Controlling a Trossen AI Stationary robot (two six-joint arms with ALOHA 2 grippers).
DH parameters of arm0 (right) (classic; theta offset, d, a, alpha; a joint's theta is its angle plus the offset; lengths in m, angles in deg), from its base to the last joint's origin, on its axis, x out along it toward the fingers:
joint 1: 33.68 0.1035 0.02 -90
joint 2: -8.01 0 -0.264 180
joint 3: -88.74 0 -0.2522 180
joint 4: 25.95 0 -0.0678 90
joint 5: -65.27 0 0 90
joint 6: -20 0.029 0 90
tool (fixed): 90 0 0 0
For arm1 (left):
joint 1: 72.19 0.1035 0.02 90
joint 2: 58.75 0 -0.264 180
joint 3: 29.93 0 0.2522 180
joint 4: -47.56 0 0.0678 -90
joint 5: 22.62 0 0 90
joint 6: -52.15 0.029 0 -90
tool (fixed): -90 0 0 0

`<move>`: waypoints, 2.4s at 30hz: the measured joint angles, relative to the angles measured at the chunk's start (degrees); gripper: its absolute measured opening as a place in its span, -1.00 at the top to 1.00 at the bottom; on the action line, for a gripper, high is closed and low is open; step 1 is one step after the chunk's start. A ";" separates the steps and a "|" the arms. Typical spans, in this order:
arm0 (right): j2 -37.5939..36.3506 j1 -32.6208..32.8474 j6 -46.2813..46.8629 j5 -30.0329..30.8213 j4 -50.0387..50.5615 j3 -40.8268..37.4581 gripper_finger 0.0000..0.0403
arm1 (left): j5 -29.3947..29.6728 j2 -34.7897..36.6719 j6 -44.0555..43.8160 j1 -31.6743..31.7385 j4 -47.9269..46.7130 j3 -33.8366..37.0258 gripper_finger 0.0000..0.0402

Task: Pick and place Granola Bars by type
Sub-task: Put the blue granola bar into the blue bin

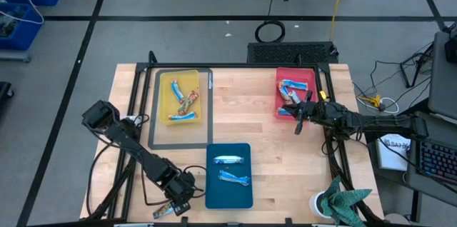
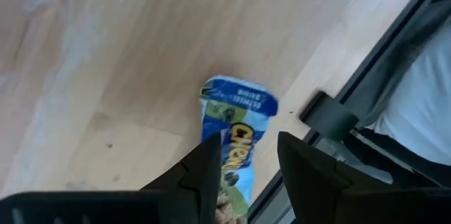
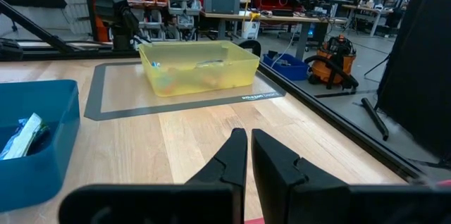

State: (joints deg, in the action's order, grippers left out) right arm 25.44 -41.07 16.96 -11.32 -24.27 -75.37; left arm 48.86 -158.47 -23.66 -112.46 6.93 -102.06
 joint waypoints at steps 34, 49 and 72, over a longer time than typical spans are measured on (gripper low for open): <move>-0.01 0.00 0.01 0.00 0.00 0.01 0.93 | 4.66 -0.02 -0.83 -1.14 0.51 0.00 0.28; 0.00 0.00 -0.01 0.02 0.00 0.00 0.93 | 2.28 -1.92 -1.50 -2.29 3.54 0.00 0.28; -0.02 0.00 -0.01 0.01 0.05 0.00 0.93 | 5.86 -6.36 7.85 -2.14 -4.96 -0.39 0.92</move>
State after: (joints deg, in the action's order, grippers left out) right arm 25.42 -41.07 16.96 -11.31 -24.22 -75.37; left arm 54.72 -164.83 -15.81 -114.60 1.97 -102.45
